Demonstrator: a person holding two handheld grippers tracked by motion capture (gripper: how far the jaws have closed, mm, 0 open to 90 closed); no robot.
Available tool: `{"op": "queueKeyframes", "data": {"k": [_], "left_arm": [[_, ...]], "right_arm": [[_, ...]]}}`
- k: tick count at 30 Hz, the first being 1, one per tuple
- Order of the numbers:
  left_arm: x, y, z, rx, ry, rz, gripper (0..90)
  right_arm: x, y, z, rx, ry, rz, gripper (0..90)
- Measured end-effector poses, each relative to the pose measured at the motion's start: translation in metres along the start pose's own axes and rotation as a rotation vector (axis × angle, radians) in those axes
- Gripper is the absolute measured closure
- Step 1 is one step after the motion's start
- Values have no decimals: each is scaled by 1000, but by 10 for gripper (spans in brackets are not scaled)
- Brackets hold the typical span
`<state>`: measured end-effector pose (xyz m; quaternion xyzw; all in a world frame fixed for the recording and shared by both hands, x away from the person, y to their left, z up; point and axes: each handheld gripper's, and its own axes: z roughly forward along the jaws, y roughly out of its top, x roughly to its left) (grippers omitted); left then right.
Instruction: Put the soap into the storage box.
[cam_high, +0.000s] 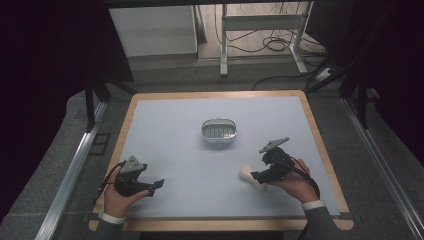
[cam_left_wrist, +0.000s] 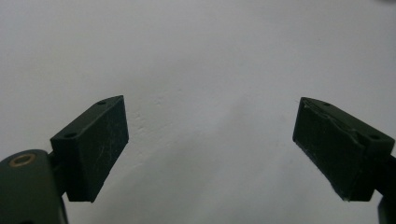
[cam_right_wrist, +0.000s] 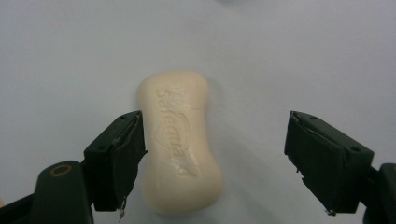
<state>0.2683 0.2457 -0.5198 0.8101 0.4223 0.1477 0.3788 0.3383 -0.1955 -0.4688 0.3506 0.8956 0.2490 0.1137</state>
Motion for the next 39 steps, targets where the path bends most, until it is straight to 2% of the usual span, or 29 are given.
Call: {"op": "queueKeyframes", "data": {"k": [3,7,11,20,21,25,27,29,35,39], "left_arm": [[0,0,0,7,0,9,109],[1,0,-2,-2,2,1,109],[1,0,-3,-11,-1,-6,109],[0,0,-2,-6,1,-3,109],[0,0,-2,-7,0,-3,109],[1,-1,-3,-9,2,-5,109],[0,-1,-2,-8,2,-4,109],[0,-1,-2,-6,2,-2,109],[1,-1,-3,-9,5,-6,109],[2,-1,-5,-11,8,-5,109]], "right_arm": [[4,3,7,36,7,-17,208],[9,5,12,65,7,-33,246],[11,7,20,123,12,-64,262],[16,9,30,173,21,-86,316],[18,10,33,193,2,-90,342],[20,11,36,223,10,-100,389],[22,12,39,249,-12,-109,454],[22,13,40,256,-2,-107,487],[24,18,40,289,-5,-106,493],[24,20,35,274,-3,-120,494]]}}
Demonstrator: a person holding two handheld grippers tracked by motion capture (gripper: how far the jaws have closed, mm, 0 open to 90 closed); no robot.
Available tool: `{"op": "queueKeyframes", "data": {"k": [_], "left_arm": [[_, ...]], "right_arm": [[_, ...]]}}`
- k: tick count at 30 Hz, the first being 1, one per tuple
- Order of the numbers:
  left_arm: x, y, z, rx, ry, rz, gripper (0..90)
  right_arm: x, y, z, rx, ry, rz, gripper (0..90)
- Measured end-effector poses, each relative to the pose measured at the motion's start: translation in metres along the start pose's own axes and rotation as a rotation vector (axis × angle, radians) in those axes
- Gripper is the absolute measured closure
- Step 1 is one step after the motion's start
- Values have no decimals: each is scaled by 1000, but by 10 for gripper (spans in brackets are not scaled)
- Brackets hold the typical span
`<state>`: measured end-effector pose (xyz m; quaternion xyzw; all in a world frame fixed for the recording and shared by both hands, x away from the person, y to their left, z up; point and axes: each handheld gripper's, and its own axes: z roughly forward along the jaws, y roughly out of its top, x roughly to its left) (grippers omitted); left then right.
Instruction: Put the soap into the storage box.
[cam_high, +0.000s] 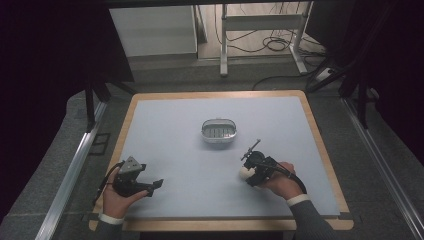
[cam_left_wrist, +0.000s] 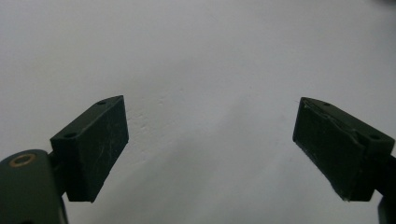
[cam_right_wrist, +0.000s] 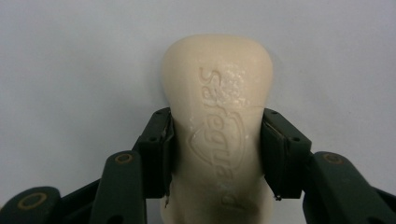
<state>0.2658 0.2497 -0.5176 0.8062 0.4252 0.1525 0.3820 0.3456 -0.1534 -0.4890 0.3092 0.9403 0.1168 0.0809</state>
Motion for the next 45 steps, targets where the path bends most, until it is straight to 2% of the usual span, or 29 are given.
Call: {"op": "queueKeyframes", "data": {"k": [11,24,32,40,45], "left_arm": [[2,0,-3,-7,9,-4,109],[1,0,-3,-14,12,-11,109],[1,-1,-3,-18,15,-14,110],[1,0,-1,-9,10,-6,110],[1,0,-1,-8,9,-5,110]], "right_arm": [[-6,5,-23,-56,-28,7,494],[-18,18,-29,-83,-58,0,494],[-24,28,-32,-103,-36,-3,494],[-30,37,-35,-114,-34,-10,494],[-32,50,-38,-132,-20,-34,493]]}}
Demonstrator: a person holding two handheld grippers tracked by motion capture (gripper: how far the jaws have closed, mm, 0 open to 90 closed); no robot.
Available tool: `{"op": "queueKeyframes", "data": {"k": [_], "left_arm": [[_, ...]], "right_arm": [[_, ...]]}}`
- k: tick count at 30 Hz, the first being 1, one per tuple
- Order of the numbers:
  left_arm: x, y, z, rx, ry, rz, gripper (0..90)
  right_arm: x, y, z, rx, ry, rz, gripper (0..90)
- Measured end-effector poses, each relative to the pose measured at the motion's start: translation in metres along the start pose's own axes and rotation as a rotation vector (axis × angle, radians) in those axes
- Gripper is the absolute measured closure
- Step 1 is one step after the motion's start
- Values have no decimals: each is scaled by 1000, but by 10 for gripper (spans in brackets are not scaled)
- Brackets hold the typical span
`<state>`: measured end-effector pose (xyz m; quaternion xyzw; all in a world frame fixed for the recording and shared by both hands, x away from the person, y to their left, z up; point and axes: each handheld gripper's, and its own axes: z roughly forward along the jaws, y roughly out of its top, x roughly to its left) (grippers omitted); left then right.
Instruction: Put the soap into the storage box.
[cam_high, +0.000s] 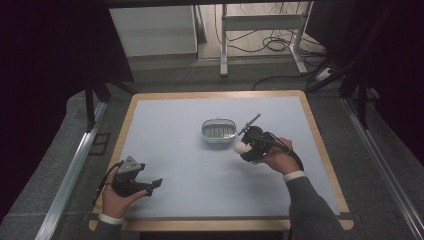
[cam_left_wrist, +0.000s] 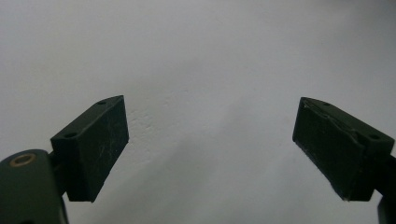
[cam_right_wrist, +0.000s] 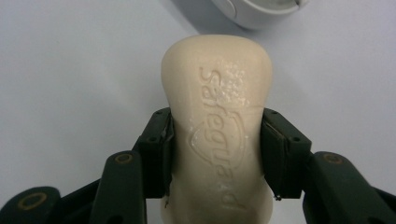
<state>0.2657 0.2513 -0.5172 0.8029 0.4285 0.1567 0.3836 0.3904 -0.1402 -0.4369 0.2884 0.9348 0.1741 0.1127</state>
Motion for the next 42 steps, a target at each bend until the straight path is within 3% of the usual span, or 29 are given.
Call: {"op": "queueKeyframes", "data": {"k": [9,26,42], "left_arm": [[0,0,0,-3,-5,0,110],[-2,0,6,7,-31,6,110],[-3,1,8,11,-39,2,110]], "right_arm": [[-2,17,3,-2,-4,-19,494],[-11,30,0,-20,-2,-29,493],[-13,51,-2,-36,-13,-67,494]]}}
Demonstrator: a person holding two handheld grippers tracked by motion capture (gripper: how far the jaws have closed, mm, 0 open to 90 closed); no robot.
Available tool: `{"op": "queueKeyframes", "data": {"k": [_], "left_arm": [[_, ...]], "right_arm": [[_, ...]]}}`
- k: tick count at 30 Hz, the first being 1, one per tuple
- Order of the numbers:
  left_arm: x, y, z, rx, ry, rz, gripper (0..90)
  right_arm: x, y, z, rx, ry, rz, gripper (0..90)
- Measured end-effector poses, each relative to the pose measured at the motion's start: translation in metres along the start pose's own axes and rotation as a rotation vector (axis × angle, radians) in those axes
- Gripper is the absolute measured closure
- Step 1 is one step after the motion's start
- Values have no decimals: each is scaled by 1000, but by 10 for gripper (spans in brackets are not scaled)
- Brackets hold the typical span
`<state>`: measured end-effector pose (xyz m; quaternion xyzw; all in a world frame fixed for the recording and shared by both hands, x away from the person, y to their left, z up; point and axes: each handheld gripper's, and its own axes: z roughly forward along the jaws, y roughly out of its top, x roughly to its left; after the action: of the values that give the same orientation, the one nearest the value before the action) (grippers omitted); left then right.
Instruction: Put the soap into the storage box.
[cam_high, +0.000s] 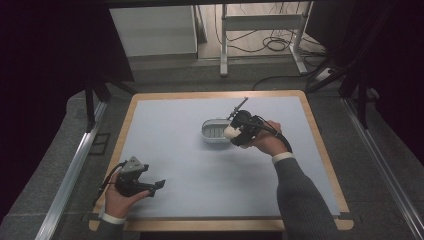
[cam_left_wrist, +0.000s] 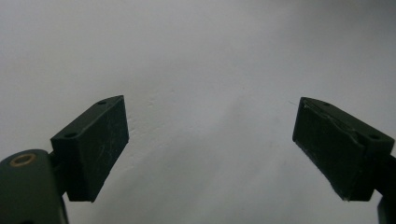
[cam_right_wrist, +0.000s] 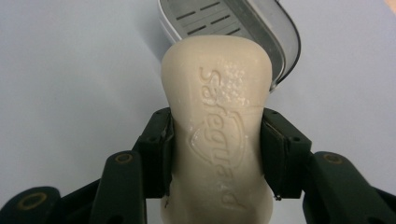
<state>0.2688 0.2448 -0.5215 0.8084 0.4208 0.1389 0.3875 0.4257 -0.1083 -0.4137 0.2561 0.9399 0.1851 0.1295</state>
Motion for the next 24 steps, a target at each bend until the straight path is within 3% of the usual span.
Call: {"op": "queueKeyframes", "data": {"k": [11,24], "left_arm": [[0,0,-1,0,-4,5,111],[0,0,0,5,-6,9,111]], "right_arm": [[-7,23,9,1,-15,-48,493],[-18,41,30,15,14,-82,493]]}}
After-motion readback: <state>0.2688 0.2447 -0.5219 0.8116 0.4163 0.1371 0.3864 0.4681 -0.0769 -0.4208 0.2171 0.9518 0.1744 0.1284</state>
